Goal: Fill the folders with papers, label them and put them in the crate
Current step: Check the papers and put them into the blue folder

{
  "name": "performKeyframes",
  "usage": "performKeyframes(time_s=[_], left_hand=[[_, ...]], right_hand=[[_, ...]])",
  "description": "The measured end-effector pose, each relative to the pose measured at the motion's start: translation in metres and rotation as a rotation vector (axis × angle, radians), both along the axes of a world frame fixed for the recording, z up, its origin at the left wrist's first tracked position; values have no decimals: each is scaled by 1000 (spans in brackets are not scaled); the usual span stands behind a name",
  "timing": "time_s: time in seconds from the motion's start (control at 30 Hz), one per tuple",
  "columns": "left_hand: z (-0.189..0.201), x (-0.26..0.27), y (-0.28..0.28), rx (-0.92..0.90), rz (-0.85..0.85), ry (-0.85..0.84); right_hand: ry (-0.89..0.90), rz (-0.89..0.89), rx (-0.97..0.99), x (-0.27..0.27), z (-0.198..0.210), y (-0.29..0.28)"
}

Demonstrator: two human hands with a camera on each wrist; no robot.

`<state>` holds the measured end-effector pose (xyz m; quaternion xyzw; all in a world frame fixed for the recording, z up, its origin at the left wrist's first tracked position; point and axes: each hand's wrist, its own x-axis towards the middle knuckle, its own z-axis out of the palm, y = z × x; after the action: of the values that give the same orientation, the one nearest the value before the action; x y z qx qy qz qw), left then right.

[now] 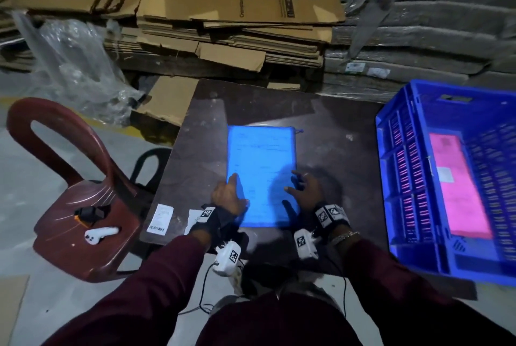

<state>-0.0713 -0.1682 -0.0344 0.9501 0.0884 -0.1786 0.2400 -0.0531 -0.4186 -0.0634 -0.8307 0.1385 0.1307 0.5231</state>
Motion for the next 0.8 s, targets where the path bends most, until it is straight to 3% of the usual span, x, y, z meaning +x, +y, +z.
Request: performKeyframes(time_s=[0.07, 0.17, 0.3, 0.43, 0.57, 0.7, 0.8], left_hand=[[3, 1, 8, -102, -19, 25], [-4, 8, 17, -216, -134, 50], [-11, 7, 11, -577, -29, 128], [-19, -12, -11, -737, 32, 283], [-1, -36, -52, -731, 24, 450], [-20, -35, -48, -687, -136, 430], [-15, -12, -29, -482, -166, 103]], right_hand=[[27, -97, 57, 3, 10, -7], [32, -33, 33, 10, 22, -23], [5, 106, -126, 26, 38, -39], [21, 150, -198, 43, 56, -39], [83, 309, -523, 47, 85, -30], [115, 377, -638, 42, 78, -30], [94, 255, -729, 18, 68, -36]])
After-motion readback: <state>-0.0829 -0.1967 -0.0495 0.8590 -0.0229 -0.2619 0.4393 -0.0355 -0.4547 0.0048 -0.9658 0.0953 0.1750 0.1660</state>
